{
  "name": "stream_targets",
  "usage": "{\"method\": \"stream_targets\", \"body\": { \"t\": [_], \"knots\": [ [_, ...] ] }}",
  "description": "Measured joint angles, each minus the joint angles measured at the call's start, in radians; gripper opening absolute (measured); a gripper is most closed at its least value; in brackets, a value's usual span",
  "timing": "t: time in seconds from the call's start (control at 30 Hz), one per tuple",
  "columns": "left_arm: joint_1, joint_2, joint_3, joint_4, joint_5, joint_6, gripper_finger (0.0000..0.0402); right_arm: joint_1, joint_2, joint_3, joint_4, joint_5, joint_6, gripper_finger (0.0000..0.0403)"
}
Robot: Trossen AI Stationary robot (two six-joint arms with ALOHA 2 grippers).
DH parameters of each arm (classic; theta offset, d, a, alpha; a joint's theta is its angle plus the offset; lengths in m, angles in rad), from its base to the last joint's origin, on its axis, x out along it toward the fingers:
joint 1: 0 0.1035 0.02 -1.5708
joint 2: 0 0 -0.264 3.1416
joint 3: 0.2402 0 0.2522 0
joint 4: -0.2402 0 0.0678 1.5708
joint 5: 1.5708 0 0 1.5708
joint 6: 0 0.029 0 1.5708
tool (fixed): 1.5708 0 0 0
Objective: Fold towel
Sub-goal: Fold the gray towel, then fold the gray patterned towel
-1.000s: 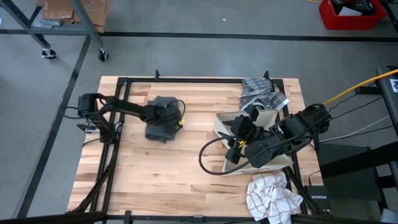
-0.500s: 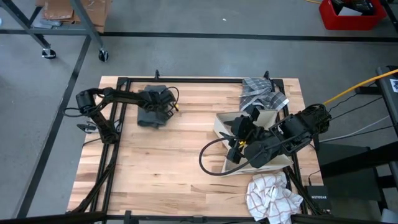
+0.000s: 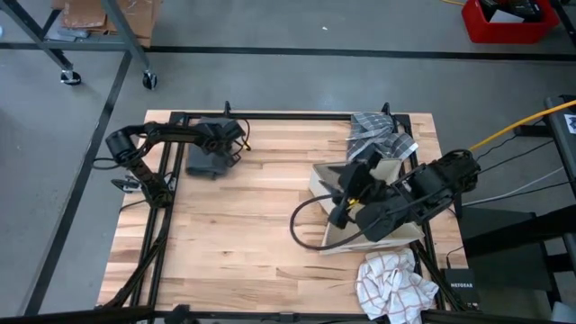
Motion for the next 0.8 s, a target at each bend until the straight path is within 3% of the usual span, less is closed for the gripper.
{"method": "stream_targets", "body": {
  "t": [0.2, 0.4, 0.6, 0.67, 0.8],
  "knots": [
    [-0.003, -0.065, -0.004, 0.008, 0.017, -0.046, 0.0003, -0.019, -0.044, 0.000, -0.005, 0.148, -0.062, 0.0172],
    [-0.005, -0.215, -0.002, 0.186, 0.122, -0.109, 0.0003, -0.092, -0.095, 0.000, -0.005, 0.148, -0.090, 0.0172],
    [-0.010, -0.331, 0.000, 0.288, 0.145, -0.130, 0.0003, -0.143, -0.121, 0.000, -0.005, 0.128, -0.107, 0.0172],
    [-0.014, -0.340, 0.000, 0.336, 0.195, -0.082, 0.0005, -0.158, -0.127, 0.000, -0.005, 0.129, -0.118, 0.0172],
    [-0.026, -0.316, 0.000, 0.509, 0.403, 0.026, 0.0026, -0.196, -0.140, 0.000, -0.005, 0.124, -0.159, 0.0172]
  ]
}}
